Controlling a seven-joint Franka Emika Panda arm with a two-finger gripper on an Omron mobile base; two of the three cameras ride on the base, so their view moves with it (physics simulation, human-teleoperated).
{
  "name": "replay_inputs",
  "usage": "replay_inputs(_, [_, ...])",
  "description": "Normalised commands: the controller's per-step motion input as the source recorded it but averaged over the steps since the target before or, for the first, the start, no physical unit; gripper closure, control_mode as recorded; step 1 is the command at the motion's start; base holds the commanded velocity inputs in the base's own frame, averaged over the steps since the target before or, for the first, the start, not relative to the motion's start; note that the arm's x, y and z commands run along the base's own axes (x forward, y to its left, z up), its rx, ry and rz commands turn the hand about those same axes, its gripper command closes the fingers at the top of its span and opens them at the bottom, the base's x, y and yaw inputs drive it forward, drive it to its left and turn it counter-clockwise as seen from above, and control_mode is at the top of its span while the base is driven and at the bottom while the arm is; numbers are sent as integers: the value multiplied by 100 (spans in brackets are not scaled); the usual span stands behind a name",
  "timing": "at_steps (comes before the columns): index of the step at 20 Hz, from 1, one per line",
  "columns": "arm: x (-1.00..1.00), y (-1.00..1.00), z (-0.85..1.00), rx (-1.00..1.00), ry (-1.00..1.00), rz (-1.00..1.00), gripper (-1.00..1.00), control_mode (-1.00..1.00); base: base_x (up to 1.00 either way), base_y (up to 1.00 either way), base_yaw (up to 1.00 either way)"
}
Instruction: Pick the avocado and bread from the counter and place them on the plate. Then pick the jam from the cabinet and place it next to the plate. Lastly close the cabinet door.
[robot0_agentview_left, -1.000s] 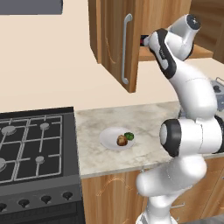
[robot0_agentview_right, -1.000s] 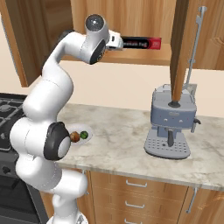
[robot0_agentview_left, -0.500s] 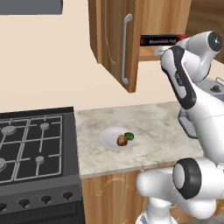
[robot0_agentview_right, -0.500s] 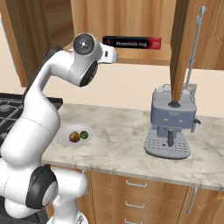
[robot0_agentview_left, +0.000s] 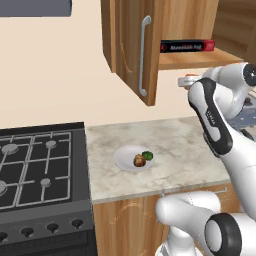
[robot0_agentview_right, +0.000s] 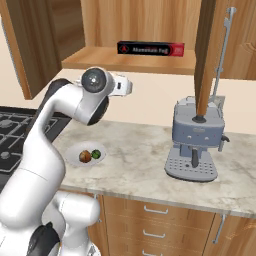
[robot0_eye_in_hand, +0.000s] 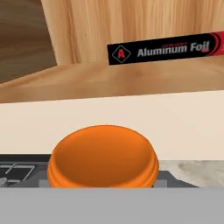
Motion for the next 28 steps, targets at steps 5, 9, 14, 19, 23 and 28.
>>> replay_inputs(5, [2,0,-77,-1,2,7,100,-100,0,0,0])
replay_inputs(9, [18,0,-69,-6,9,10,100,-100,0,0,0])
replay_inputs(14, [33,0,-61,-6,15,15,100,-100,0,0,0])
replay_inputs(19, [48,0,-60,-9,16,24,100,-100,0,0,0])
replay_inputs(23, [36,0,-63,-16,7,31,100,-100,0,0,0])
replay_inputs(28, [16,-2,-50,-19,1,26,100,-100,0,0,0])
